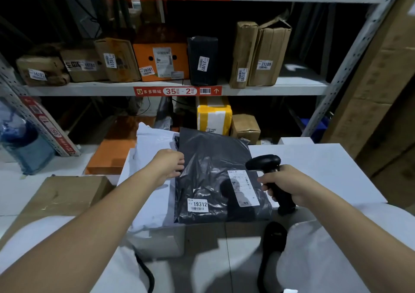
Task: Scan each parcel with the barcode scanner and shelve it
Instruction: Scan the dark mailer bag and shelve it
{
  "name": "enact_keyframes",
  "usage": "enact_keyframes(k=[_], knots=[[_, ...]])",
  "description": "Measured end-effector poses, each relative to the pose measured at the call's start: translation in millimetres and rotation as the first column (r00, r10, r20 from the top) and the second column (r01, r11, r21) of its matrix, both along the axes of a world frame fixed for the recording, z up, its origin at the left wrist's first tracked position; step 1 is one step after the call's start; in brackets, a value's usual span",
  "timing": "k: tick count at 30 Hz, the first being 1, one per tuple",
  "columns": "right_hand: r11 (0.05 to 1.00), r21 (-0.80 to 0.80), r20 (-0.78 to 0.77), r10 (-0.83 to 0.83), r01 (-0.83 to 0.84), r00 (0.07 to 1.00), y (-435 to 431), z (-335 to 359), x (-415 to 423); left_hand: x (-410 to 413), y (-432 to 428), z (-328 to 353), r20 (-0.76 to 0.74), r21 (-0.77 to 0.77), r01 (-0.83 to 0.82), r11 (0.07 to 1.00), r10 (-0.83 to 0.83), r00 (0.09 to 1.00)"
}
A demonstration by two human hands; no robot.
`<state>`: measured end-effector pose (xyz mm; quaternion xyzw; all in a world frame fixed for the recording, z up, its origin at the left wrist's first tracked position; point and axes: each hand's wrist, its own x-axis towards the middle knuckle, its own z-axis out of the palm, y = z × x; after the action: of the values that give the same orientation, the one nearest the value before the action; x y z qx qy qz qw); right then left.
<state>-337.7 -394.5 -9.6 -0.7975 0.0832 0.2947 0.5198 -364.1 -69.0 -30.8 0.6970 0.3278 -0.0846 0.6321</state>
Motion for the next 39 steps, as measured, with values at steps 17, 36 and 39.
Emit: enact_keyframes(k=[17, 36, 39], knots=[[0.995, 0.092, -0.062, -0.035, 0.041, 0.997, 5, 5, -16, -18, -4, -9, 0.001, -0.007, -0.069, 0.998, 0.069, 0.998], [0.994, 0.055, -0.011, -0.093, 0.093, 0.996, 3, -11, -10, -10, -9, -24, -0.035, 0.069, -0.027, 0.997, 0.029, 0.999], [0.987, 0.025, 0.003, -0.158, 0.158, 0.987, 5, -27, -7, -8, -5, -35, -0.098, 0.158, 0.005, 0.987, 0.011, 0.995]])
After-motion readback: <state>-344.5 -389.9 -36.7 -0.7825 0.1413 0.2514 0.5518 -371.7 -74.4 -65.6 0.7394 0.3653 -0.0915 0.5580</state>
